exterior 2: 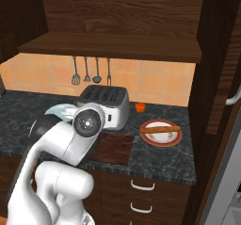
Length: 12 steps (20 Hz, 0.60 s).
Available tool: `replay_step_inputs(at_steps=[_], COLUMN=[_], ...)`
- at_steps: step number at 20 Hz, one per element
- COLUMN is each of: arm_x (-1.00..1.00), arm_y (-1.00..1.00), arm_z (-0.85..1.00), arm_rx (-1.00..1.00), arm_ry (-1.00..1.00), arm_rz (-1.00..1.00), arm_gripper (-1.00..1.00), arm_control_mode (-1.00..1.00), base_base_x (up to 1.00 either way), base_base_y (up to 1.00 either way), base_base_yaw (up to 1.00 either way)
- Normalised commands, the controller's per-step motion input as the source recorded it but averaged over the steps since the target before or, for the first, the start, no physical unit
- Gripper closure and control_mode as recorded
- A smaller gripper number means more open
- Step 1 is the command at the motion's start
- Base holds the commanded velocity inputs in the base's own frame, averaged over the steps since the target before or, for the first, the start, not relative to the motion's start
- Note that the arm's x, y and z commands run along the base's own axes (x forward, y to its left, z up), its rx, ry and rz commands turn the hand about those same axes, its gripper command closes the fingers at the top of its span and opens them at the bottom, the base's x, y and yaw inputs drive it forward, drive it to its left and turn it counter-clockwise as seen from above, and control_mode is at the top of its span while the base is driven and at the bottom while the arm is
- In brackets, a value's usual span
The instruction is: From the different types of pastries on the counter, select a croissant and place it on the cutting board. Then retrieve a jar of jam from the cabinet and place it alongside the croissant on the cutting board.
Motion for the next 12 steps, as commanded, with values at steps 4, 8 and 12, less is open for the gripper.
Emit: replay_step_inputs(at_steps=[4, 8, 12], arm_x=[0.18, 0.14, 0.34], arm_y=[0.05, 0.31, 0.86], arm_z=[-1.00, -0.64, -0.86], arm_rx=[0.00, 0.00, -0.13], arm_ry=[-0.38, -0.16, -0.32], arm_rz=[0.20, 0.21, 0.32], arm_gripper=[1.00, 1.00, 1.00], arm_control_mode=[-1.00, -1.00, -1.00], base_base_x=[0.00, 0.00, 0.00], base_base_y=[0.00, 0.00, 0.00], base_base_yaw=[0.00, 0.00, 0.00])
